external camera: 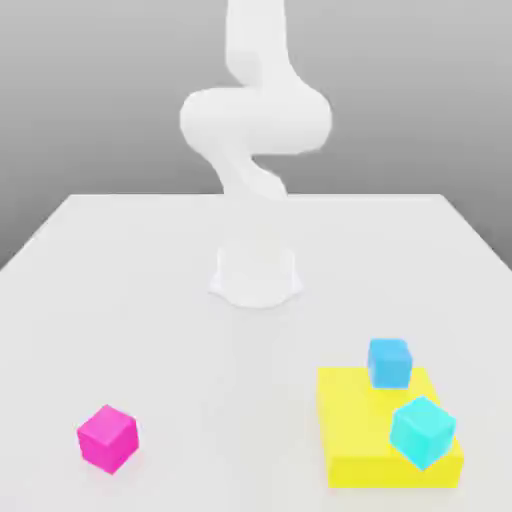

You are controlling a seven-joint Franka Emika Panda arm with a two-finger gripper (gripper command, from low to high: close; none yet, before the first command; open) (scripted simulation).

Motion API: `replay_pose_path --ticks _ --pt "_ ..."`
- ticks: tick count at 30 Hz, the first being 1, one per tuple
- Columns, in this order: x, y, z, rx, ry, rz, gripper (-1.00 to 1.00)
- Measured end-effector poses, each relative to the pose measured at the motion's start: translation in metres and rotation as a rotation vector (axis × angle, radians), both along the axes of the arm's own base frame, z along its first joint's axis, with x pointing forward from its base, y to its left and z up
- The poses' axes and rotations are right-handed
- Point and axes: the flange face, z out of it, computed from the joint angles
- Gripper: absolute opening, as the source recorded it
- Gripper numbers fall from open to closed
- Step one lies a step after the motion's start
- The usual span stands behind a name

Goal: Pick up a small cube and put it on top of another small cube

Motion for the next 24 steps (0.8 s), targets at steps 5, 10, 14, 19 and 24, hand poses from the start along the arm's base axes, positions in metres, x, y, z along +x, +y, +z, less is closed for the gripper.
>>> replay_pose_path --ticks 5,10,14,19,24 --pt "0.054 -0.038 -0.093 0.044 0.150 -0.074 0.00" --pt "0.082 -0.076 -0.190 0.084 0.294 -0.156 0.00" --pt "0.086 -0.106 -0.271 0.113 0.408 -0.226 0.00" --pt "0.069 -0.146 -0.370 0.147 0.550 -0.331 0.00" --pt "0.034 -0.169 -0.461 0.167 0.688 -0.415 0.00"
